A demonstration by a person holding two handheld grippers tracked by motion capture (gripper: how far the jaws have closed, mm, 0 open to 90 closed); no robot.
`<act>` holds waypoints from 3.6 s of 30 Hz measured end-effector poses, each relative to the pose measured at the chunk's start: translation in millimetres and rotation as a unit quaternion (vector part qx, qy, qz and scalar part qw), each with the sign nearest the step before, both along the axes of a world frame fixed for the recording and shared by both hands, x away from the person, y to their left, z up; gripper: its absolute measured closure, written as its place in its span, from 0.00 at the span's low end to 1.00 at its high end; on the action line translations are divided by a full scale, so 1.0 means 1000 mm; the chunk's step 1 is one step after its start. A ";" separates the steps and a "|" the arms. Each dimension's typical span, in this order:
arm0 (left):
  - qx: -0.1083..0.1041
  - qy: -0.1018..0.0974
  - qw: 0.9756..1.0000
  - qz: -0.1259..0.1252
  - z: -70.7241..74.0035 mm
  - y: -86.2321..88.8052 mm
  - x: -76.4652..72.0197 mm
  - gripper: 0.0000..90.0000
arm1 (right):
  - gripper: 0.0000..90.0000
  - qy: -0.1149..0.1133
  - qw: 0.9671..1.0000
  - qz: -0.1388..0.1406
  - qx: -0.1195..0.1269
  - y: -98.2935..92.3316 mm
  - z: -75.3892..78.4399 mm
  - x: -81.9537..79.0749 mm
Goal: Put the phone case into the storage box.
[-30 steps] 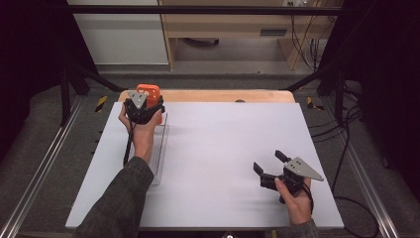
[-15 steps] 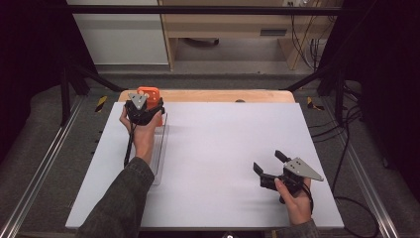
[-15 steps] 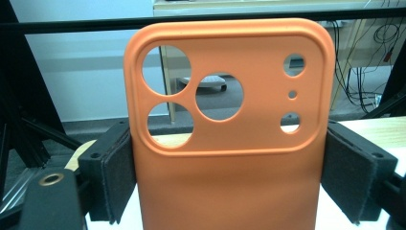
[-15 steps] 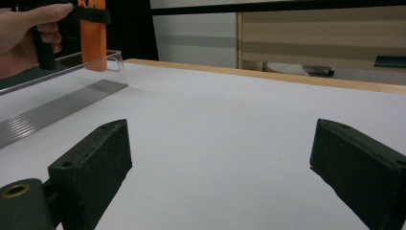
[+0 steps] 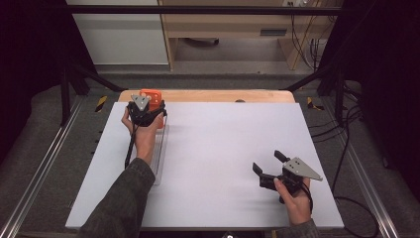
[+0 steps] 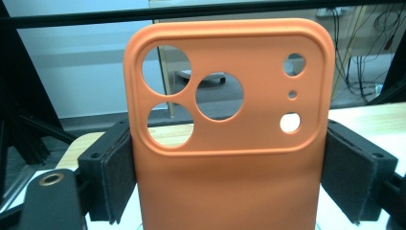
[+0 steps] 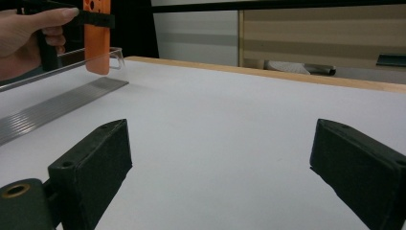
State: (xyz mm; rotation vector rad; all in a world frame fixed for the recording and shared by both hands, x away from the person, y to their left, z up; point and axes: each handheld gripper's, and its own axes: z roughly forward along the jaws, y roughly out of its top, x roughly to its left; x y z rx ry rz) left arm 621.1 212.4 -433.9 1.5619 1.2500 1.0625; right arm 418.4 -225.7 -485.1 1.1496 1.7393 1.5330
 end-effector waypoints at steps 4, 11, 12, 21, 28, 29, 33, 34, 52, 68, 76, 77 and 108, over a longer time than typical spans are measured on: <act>0.000 0.003 1.000 -0.001 -0.002 0.000 0.000 0.17 | 0.08 0.000 1.000 0.001 -0.001 0.001 0.000 0.000; -0.004 0.006 1.000 -0.001 -0.004 -0.001 0.001 0.17 | 0.08 0.001 1.000 0.001 -0.001 0.000 0.000 0.000; -0.004 0.007 1.000 -0.001 -0.004 -0.001 0.001 0.17 | 0.08 0.001 1.000 0.001 -0.001 0.000 0.000 0.000; -0.012 0.014 1.000 0.002 -0.007 0.000 0.002 0.17 | 0.08 0.000 1.000 0.001 -0.002 0.000 0.000 0.000; -0.015 0.019 1.000 0.003 -0.008 0.000 0.002 0.17 | 0.08 0.001 1.000 0.002 -0.001 0.000 0.000 0.000; -0.014 0.019 1.000 0.003 -0.008 0.000 0.002 0.17 | 0.08 0.001 1.000 0.002 -0.001 0.000 0.000 0.000; -0.014 0.023 1.000 0.005 -0.009 0.001 0.003 0.17 | 0.08 0.002 1.000 0.002 -0.001 0.000 0.000 0.000; -0.015 0.024 1.000 0.005 -0.009 0.001 0.003 0.17 | 0.08 0.002 1.000 0.002 -0.002 0.000 0.000 0.000; -0.018 0.033 0.999 0.005 -0.011 0.001 0.003 0.17 | 0.07 0.004 1.000 0.004 0.002 0.001 -0.001 0.000; -0.024 0.042 0.999 0.009 -0.012 0.002 0.004 0.17 | 0.07 0.004 1.000 0.005 0.004 0.001 -0.001 0.000; -0.018 0.054 0.998 0.009 -0.014 0.001 0.005 0.17 | 0.07 0.006 1.000 0.005 0.004 0.002 -0.001 0.000; -0.017 0.056 0.998 0.009 -0.014 0.001 0.005 0.17 | 0.07 0.006 1.000 0.005 0.004 0.002 -0.001 0.000; -0.004 0.080 0.997 0.014 -0.012 -0.002 0.011 0.17 | 0.07 0.006 1.000 0.006 0.004 0.001 -0.001 0.000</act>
